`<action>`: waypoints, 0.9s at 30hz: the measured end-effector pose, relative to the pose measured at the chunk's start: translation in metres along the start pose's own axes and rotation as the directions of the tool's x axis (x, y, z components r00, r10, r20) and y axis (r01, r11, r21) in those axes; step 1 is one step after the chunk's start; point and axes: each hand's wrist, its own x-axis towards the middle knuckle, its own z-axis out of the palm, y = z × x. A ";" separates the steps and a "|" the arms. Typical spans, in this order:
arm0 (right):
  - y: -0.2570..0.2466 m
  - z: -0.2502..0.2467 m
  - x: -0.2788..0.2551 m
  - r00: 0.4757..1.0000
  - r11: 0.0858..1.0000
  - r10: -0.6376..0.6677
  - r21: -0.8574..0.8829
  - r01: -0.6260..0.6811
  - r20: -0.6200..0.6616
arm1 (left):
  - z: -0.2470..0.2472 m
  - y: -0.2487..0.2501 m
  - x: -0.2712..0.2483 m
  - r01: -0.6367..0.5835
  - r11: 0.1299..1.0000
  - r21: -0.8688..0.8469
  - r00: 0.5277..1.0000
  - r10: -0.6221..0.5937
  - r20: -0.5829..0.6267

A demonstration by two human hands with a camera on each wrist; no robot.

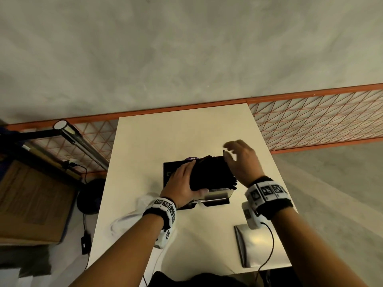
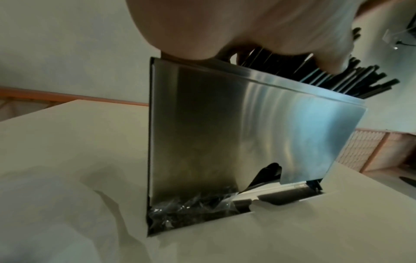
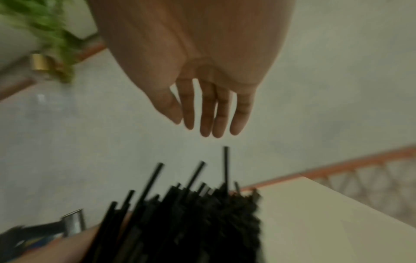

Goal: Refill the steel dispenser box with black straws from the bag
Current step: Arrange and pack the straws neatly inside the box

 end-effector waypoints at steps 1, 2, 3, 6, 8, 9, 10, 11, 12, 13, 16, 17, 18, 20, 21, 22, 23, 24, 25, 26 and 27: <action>0.013 -0.003 -0.007 0.992 0.992 0.122 0.021 -0.122 -0.011 | 0.001 0.001 0.000 0.000 0.999 0.043 1.000 -0.001 0.011; 0.025 -0.004 -0.014 0.972 0.971 0.237 0.031 -0.237 0.005 | 0.002 0.001 0.000 0.001 0.997 0.077 1.000 -0.003 0.020; 0.035 -0.003 -0.021 0.943 0.942 0.332 0.045 -0.333 0.041 | 0.003 0.000 0.000 0.004 0.995 0.103 1.000 -0.006 0.027; 0.052 0.004 -0.042 0.884 0.882 0.418 0.140 -0.450 0.209 | 0.005 -0.001 0.002 0.023 0.991 0.129 0.998 -0.030 0.048; 0.049 0.011 -0.052 0.870 0.879 0.388 0.160 -0.448 0.305 | 0.005 -0.001 0.003 0.035 0.991 0.132 0.998 -0.043 0.054; 0.045 0.016 -0.054 0.871 0.892 0.371 0.136 -0.430 0.322 | 0.005 -0.001 0.003 0.038 0.991 0.129 0.997 -0.046 0.056; 0.041 0.021 -0.056 0.880 0.912 0.353 0.095 -0.399 0.317 | 0.005 -0.001 0.003 0.041 0.991 0.124 0.997 -0.048 0.053; 0.036 0.025 -0.057 0.894 0.930 0.333 0.054 -0.365 0.301 | 0.005 -0.001 0.004 0.044 0.992 0.117 0.998 -0.050 0.049; 0.030 0.029 -0.057 0.908 0.942 0.311 0.034 -0.333 0.282 | 0.005 -0.001 0.003 0.045 0.993 0.106 0.998 -0.050 0.044; 0.024 0.033 -0.057 0.917 0.951 0.290 0.022 -0.308 0.272 | 0.005 -0.002 0.004 0.049 0.994 0.093 0.998 -0.053 0.038; 0.013 0.041 -0.054 0.913 0.953 0.285 0.013 -0.302 0.290 | 0.004 -0.001 0.004 0.066 0.996 0.054 0.997 -0.067 0.026; 0.012 0.043 -0.053 0.909 0.950 0.295 0.014 -0.313 0.295 | 0.003 0.000 0.003 0.071 0.996 0.047 0.997 -0.073 0.027; 0.011 0.045 -0.052 0.904 0.947 0.305 0.008 -0.322 0.301 | 0.002 0.001 0.003 0.076 0.996 0.044 0.997 -0.077 0.029; 0.012 0.049 -0.050 0.895 0.948 0.309 -0.027 -0.318 0.321 | 0.001 0.003 0.002 0.080 0.996 0.046 0.996 -0.082 0.035; 0.013 0.051 -0.049 0.893 0.950 0.306 -0.049 -0.308 0.329 | 0.000 0.004 0.002 0.078 0.996 0.051 0.996 -0.080 0.036; 0.013 0.052 -0.047 0.891 0.952 0.305 -0.070 -0.299 0.336 | 0.000 0.004 0.001 0.077 0.995 0.058 0.996 -0.079 0.036; 0.013 0.051 -0.046 0.889 0.951 0.308 -0.088 -0.296 0.340 | -0.001 0.005 0.001 0.074 0.995 0.066 0.996 -0.077 0.037; 0.012 0.051 -0.044 0.885 0.950 0.314 -0.103 -0.296 0.344 | -0.001 0.005 0.001 0.072 0.995 0.075 0.996 -0.075 0.037; 0.012 0.051 -0.042 0.882 0.948 0.317 -0.112 -0.297 0.348 | 0.000 0.005 0.001 0.070 0.994 0.082 0.997 -0.073 0.037; 0.012 0.050 -0.040 0.880 0.948 0.319 -0.115 -0.298 0.353 | 0.000 0.005 0.001 0.071 0.994 0.086 0.997 -0.074 0.035; 0.011 0.049 -0.039 0.875 0.947 0.322 -0.118 -0.300 0.362 | -0.001 0.005 0.000 0.077 0.993 0.084 0.996 -0.080 0.033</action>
